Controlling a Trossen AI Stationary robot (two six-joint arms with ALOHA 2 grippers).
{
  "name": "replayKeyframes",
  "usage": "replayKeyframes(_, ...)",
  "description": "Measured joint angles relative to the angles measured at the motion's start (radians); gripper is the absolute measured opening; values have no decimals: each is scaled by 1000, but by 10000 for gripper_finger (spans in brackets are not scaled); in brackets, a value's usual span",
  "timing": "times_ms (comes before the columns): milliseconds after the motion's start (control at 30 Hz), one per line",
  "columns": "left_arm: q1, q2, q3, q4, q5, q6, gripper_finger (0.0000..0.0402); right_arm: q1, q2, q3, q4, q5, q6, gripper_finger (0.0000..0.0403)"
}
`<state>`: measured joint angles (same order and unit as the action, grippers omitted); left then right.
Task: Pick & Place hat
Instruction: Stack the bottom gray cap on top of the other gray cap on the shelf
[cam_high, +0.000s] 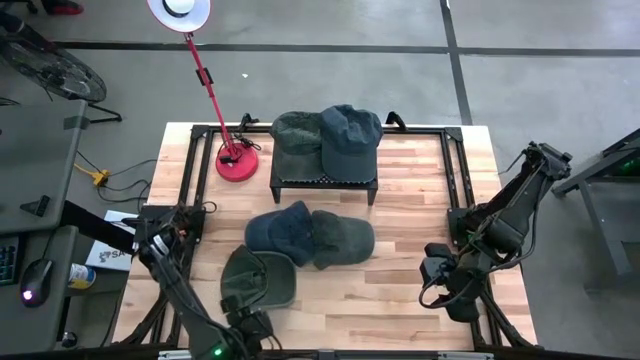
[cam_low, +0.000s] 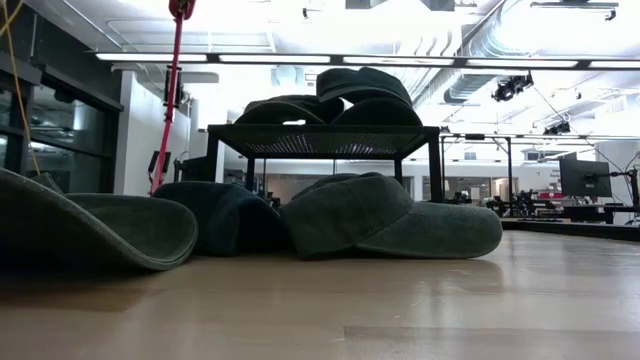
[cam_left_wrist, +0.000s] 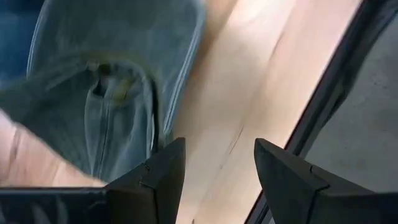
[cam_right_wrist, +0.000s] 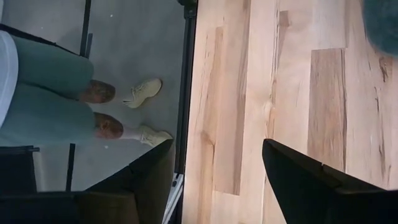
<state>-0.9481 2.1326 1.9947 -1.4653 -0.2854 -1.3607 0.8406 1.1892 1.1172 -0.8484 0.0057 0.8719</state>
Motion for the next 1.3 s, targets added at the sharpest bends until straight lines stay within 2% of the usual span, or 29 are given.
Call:
replayKeyframes(133,-36,0,-32,4,-4,-149,186,0,0,0,0,0,15,236)
replayKeyframes(367,-209,0,-37,-58,-241,-519,186,0,0,0,0,24,19,236)
replayKeyframes(467,-281,-2,-53,-109,-262,-653,186,0,0,0,0,41,1,236)
replayKeyframes(567,-301,0,-82,-94,-165,-640,186,0,0,0,0,64,-24,236)
replayKeyframes(600,-298,-1,-94,-71,-164,-615,186,0,0,0,0,71,-32,236)
replayKeyframes(733,-283,-2,-168,-6,-234,-506,186,0,0,0,0,102,-42,236)
replayKeyframes(1033,-282,-2,-335,79,-247,-521,186,0,0,0,0,93,-10,236)
replayKeyframes(1300,-254,-1,-431,117,-286,-526,186,0,0,0,0,119,-6,236)
